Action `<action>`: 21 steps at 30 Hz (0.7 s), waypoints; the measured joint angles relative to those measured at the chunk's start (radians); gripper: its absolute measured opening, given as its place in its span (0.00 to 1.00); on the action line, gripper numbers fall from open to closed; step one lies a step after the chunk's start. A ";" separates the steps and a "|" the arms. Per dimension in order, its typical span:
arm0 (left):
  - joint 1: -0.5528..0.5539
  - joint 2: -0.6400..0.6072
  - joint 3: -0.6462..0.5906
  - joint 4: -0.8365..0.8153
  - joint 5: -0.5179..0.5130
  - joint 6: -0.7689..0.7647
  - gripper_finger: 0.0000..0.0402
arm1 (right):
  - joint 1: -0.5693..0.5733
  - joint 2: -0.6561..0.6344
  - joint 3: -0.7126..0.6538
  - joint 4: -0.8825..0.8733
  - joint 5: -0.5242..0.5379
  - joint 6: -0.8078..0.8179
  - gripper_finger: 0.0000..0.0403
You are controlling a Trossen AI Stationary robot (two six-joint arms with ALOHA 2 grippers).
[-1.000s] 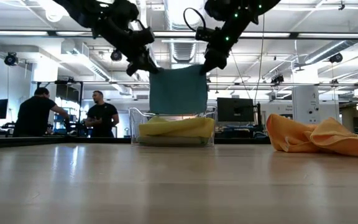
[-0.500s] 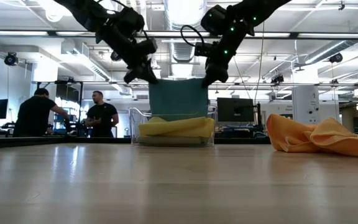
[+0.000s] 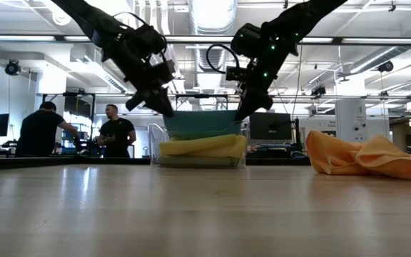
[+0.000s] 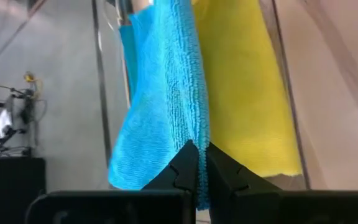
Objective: Fold microfiber towels
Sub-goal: Put the blue microfiber cloth into the transparent bin, then fold the orange microfiber cloth
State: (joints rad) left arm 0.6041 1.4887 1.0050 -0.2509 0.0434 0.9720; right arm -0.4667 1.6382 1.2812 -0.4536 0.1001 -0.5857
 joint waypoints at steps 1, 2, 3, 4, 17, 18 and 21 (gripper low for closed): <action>0.000 0.000 -0.001 -0.007 0.002 -0.006 0.00 | 0.000 0.000 0.000 -0.003 -0.029 0.007 0.03; 0.000 0.000 -0.001 -0.012 0.005 -0.015 0.00 | 0.000 0.000 0.000 -0.006 -0.053 0.010 0.03; 0.000 0.000 -0.002 -0.013 0.009 -0.022 0.00 | 0.000 0.000 0.000 -0.010 -0.068 0.010 0.05; 0.001 0.000 -0.002 -0.015 0.010 -0.024 0.01 | 0.000 0.000 0.000 -0.010 -0.073 0.011 0.07; -0.013 0.000 0.013 -0.065 0.030 -0.121 0.40 | 0.000 -0.005 0.002 -0.074 -0.079 0.057 0.40; -0.017 0.000 0.018 -0.073 0.030 -0.128 0.42 | 0.000 -0.006 0.004 -0.076 -0.079 0.062 0.42; -0.027 -0.002 0.041 -0.113 0.030 -0.157 0.49 | 0.000 -0.026 0.015 -0.084 -0.082 0.067 0.46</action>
State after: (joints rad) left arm 0.5768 1.4870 1.0461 -0.3638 0.0732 0.8146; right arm -0.4671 1.6120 1.2964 -0.5373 0.0177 -0.5184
